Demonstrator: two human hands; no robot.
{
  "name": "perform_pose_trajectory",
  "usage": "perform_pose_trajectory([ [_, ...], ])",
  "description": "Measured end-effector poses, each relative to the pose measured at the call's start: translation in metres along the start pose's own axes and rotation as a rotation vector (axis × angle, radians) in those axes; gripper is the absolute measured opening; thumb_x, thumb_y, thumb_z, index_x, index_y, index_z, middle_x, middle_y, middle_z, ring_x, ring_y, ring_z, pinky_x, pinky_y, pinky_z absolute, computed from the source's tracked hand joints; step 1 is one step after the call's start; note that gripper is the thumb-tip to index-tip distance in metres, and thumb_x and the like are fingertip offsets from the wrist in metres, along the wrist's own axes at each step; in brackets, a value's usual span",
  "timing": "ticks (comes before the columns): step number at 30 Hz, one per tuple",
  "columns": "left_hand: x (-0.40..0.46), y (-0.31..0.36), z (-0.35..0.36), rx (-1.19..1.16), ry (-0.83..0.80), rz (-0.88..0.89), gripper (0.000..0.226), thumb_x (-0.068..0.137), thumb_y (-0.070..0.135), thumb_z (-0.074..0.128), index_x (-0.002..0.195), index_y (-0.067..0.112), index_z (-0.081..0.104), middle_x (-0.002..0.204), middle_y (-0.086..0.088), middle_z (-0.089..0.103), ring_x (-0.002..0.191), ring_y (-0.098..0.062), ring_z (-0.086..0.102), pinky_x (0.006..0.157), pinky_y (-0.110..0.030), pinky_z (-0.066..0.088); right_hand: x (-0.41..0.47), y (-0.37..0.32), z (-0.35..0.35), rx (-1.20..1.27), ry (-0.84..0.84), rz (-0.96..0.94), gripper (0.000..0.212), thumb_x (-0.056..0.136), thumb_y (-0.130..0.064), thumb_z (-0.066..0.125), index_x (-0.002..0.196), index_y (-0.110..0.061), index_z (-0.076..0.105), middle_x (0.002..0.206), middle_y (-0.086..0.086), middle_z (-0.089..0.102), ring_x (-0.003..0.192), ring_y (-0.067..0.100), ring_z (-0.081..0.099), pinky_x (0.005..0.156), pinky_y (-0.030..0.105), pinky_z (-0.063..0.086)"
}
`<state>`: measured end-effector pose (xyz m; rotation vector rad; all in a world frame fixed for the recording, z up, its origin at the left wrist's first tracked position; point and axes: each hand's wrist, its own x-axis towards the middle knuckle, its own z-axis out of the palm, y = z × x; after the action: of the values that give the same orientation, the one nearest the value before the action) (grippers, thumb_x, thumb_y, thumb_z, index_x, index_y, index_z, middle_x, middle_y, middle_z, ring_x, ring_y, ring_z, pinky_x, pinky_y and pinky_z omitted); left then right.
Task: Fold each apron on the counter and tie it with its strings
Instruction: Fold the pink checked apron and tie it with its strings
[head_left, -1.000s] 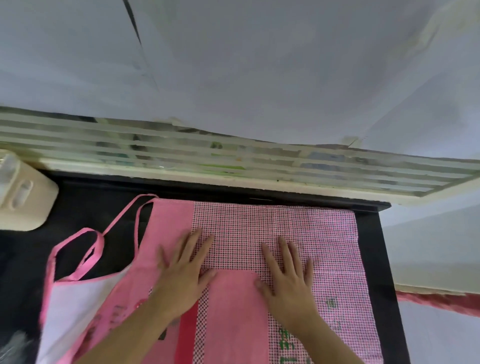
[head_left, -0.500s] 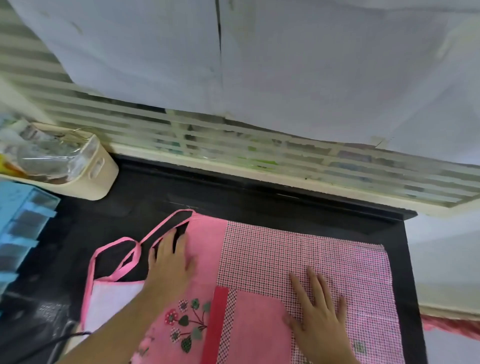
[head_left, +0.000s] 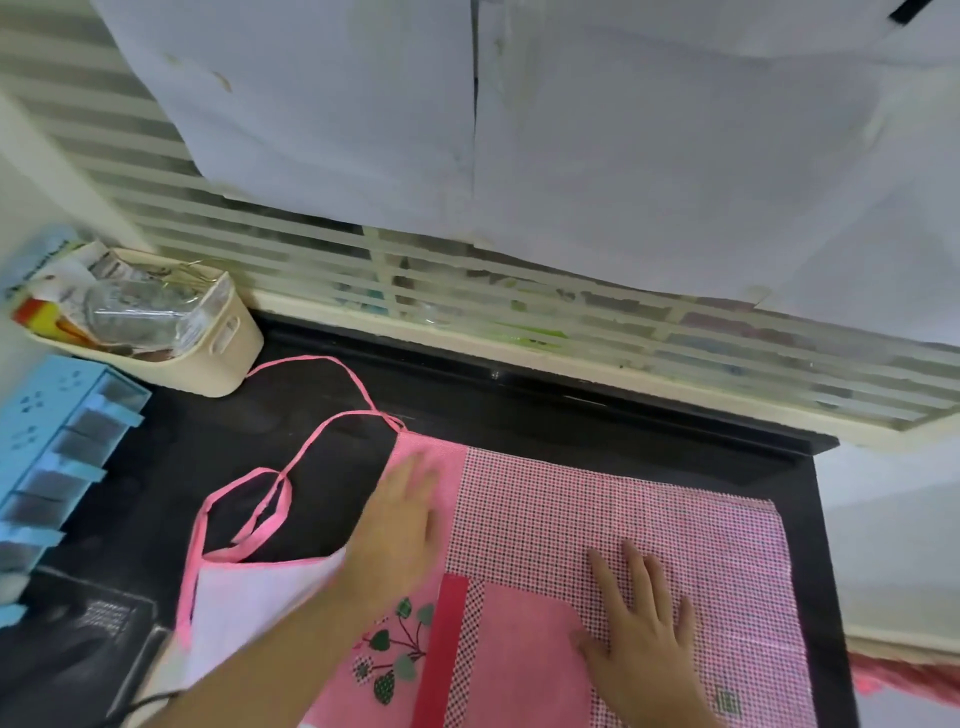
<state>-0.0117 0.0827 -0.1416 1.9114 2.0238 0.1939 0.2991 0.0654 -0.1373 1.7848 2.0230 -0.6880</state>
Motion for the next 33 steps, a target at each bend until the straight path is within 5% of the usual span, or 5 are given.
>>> perform_pose_trajectory([
  [3,-0.028,0.007,0.041,0.134,-0.167,-0.116,0.061,0.108,0.057,0.015,0.164,0.045,-0.005,0.174,0.002,-0.016,0.161,-0.035,-0.010,0.120,-0.068,-0.003,-0.002,-0.001,0.003,0.020,0.065,-0.002,0.070,0.097,-0.075,0.009,0.148,-0.056,-0.036,0.162,-0.011,-0.044,0.150,0.023,-0.040,0.124,0.064,-0.013],
  [7,-0.029,-0.007,0.050,0.288,-0.178,-0.075,0.070,0.104,0.068,0.019,0.166,0.039,0.011,0.176,-0.004,0.009,0.160,-0.042,0.008,0.115,-0.082,0.012,0.005,0.004,0.016,0.004,0.171,-0.031,0.065,0.102,-0.068,0.008,0.152,-0.054,-0.032,0.163,-0.011,-0.042,0.151,0.023,-0.040,0.124,0.065,-0.013],
  [26,0.045,-0.048,0.063,0.287,0.109,0.036,0.073,0.091,0.079,-0.012,0.160,0.053,-0.013,0.173,0.015,-0.012,0.161,-0.019,-0.014,0.125,-0.056,-0.018,0.051,-0.021,0.040,0.112,0.600,0.020,0.071,0.091,-0.073,0.002,0.157,-0.056,-0.016,0.172,-0.020,-0.014,0.157,0.009,-0.023,0.131,0.046,-0.001],
  [29,0.037,-0.045,0.064,0.227,0.180,0.081,0.072,0.096,0.073,-0.003,0.164,0.049,0.006,0.174,0.012,0.006,0.162,-0.017,0.003,0.126,-0.053,-0.018,0.038,-0.042,0.058,0.037,0.541,-0.055,0.070,0.087,-0.075,-0.007,0.153,-0.059,-0.024,0.169,-0.023,-0.020,0.157,0.013,-0.025,0.130,0.047,-0.005],
  [33,-0.001,-0.022,0.067,-0.007,0.408,0.326,0.049,0.103,0.042,0.038,0.146,0.028,0.055,0.155,0.003,0.053,0.142,-0.019,0.048,0.124,-0.041,0.023,0.043,-0.049,0.080,-0.063,0.513,-0.133,0.069,0.096,-0.075,-0.002,0.157,-0.051,-0.023,0.172,-0.009,-0.019,0.159,0.027,-0.019,0.128,0.057,-0.008],
])
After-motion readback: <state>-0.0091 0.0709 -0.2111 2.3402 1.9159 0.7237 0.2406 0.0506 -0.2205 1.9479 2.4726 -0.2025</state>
